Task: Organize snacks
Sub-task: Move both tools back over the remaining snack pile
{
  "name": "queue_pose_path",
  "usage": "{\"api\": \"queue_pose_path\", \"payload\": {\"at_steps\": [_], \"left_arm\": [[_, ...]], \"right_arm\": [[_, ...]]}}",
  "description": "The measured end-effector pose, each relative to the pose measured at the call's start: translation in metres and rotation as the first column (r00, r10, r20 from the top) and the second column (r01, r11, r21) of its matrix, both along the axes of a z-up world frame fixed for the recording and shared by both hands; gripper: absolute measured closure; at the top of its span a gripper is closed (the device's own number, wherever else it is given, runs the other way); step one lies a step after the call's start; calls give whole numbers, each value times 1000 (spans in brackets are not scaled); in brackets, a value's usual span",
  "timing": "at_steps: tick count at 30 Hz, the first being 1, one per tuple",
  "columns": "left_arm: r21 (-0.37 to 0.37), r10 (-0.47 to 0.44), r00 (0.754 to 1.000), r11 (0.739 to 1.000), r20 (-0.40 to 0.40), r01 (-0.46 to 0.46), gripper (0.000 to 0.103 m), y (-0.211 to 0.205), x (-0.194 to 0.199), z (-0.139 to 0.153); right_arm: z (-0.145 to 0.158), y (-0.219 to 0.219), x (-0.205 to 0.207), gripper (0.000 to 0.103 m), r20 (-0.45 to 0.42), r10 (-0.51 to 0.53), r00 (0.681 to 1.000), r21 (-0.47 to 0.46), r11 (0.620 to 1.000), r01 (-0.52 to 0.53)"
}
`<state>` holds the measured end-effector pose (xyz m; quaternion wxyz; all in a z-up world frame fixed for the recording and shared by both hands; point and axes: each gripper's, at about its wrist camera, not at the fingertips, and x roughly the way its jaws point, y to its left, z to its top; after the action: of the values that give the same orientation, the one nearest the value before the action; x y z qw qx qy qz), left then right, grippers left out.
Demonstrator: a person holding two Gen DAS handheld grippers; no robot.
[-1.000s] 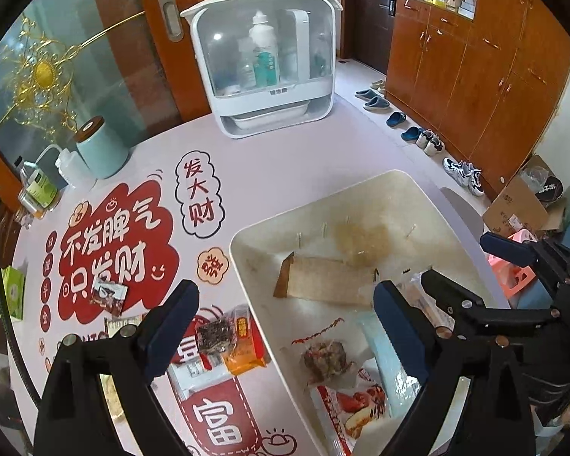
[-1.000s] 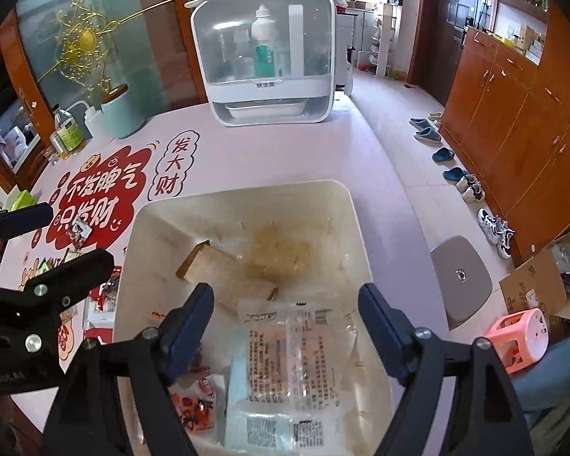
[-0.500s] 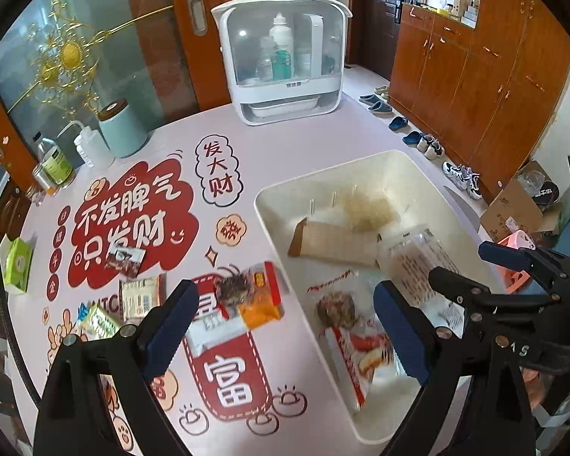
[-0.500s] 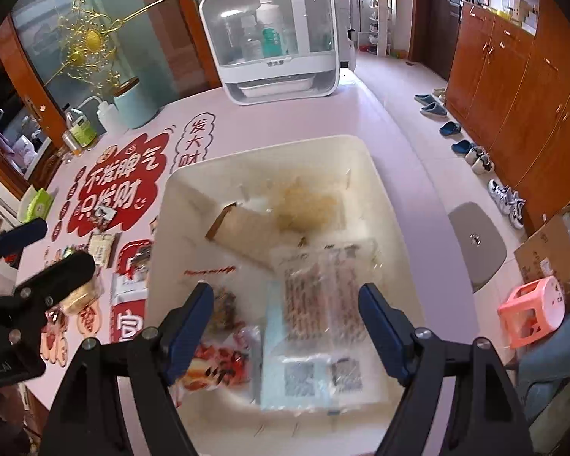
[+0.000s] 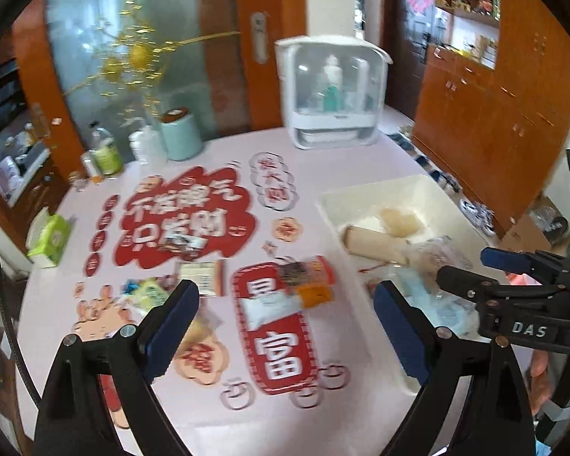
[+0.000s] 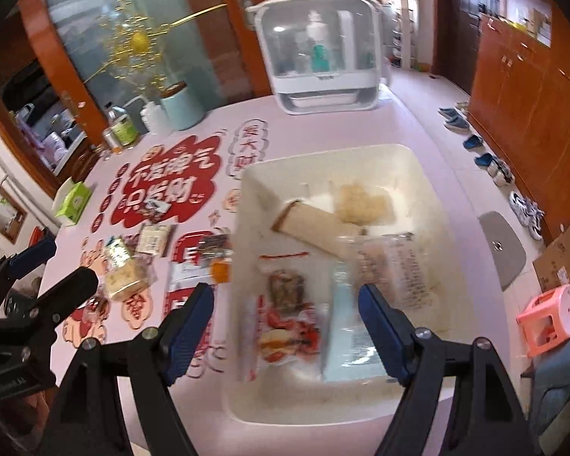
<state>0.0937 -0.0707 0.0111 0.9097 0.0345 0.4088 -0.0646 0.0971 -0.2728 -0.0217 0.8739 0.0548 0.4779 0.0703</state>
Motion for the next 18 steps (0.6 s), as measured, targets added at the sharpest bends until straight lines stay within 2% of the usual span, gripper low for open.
{"api": "queue_pose_path", "payload": {"at_steps": [5, 9, 11, 14, 18], "left_arm": [[8, 59, 998, 998, 37, -60, 10, 50, -13, 16], [86, 113, 991, 989, 67, -118, 10, 88, -19, 25], [102, 142, 987, 984, 76, -149, 10, 112, -21, 28], [82, 196, 979, 976, 64, -201, 10, 153, -22, 29], [113, 262, 965, 958, 31, -264, 10, 203, -16, 15]], "right_arm": [[17, 42, -2, 24, 65, 65, 996, 7, 998, -66], [33, 80, 5, 24, 121, 109, 987, 12, 994, -111], [38, 97, 7, 24, 140, 124, 982, 21, 992, -128], [41, 132, 11, 24, 164, 163, 973, 11, 986, -167], [37, 173, 20, 24, 133, 203, 970, 21, 978, -208]]}}
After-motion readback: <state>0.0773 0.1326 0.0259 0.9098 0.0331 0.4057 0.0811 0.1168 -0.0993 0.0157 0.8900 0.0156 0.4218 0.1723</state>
